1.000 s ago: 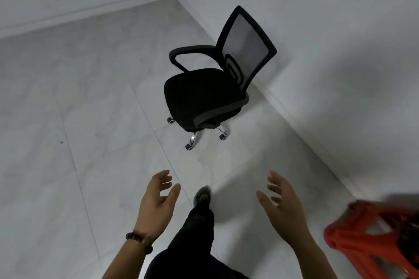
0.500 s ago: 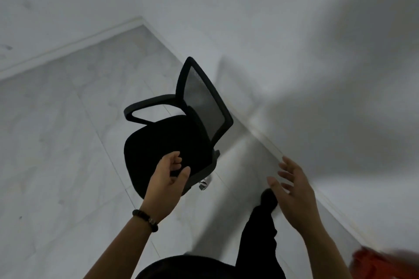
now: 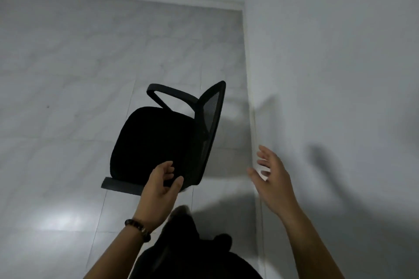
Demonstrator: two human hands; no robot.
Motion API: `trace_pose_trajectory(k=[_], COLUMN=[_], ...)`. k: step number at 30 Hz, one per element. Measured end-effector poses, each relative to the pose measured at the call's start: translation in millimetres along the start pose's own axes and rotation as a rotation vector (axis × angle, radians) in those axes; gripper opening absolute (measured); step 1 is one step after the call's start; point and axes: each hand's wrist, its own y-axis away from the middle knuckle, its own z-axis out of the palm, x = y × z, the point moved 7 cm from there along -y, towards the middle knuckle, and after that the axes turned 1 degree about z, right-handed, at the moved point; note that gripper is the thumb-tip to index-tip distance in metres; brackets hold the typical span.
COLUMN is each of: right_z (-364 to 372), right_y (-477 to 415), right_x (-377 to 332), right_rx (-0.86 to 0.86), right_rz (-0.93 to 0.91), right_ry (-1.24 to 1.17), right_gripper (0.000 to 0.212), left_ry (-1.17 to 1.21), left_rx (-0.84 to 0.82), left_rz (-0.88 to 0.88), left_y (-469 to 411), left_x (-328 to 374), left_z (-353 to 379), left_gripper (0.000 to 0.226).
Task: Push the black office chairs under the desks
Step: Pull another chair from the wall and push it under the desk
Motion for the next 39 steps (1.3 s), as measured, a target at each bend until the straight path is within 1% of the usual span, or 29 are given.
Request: trace_pose_trajectory(k=[3, 7, 9, 13, 16, 18, 21, 22, 26, 29, 32, 36, 39], right_z=[-5, 13, 31, 71, 98, 117, 140, 143, 152, 158, 169, 189, 211], right_y=[-56, -125, -160, -215, -241, -261, -285, -289, -311, -329, -341, -343, -338], right_x=[-15, -21, -27, -43, -49, -49, -36, -32, -38, -50, -60, -75, -89], right_rx=[-0.094, -0.203, -0.259, -0.404, -0.496, -0.574, -0.735, -0.787, -0.931, -0.962, -1.012, -1.028, -1.088], right_rz=[-0.073, -0.13, -0.187, -0.376, -0.461, -0.526, -0.643, -0.669, -0.734, -0.793, -0.85, -0.886, -0.904], right_ry=[0.062, 0.159, 0.21, 0.426, 0.566, 0.717, 0.983, 1.029, 1.074, 1.117, 1.184, 1.234, 1.237], right_gripper=[0.058, 0.052, 0.048, 0.045, 0.05, 0.057, 0.067, 0.069, 0.073, 0.075, 0.076, 0.076, 0.075], left_ry=[0.058, 0.048, 0.014, -0.07, -0.072, -0.067, -0.059, -0.055, -0.149, -0.193, -0.215, -0.273, -0.312], left_rx=[0.054, 0.107, 0.094, 0.064, 0.073, 0.085, 0.151, 0.181, 0.291, 0.306, 0.385, 0.492, 0.518], left_rz=[-0.074, -0.18, -0.245, -0.344, -0.435, -0.505, -0.62, -0.67, -0.786, -0.781, -0.792, -0.848, -0.869], left_y=[-20, -59, -85, -118, -126, -135, -146, -145, -151, -165, -173, -175, -176], left_x=[2, -5, -7, -12, -18, -22, -30, -31, -25, -12, -3, -6, -16], left_z=[20, 48, 59, 76, 87, 95, 109, 115, 128, 132, 130, 114, 86], left_gripper=[0.048, 0.049, 0.048, 0.044, 0.043, 0.045, 0.043, 0.041, 0.04, 0.044, 0.046, 0.046, 0.048])
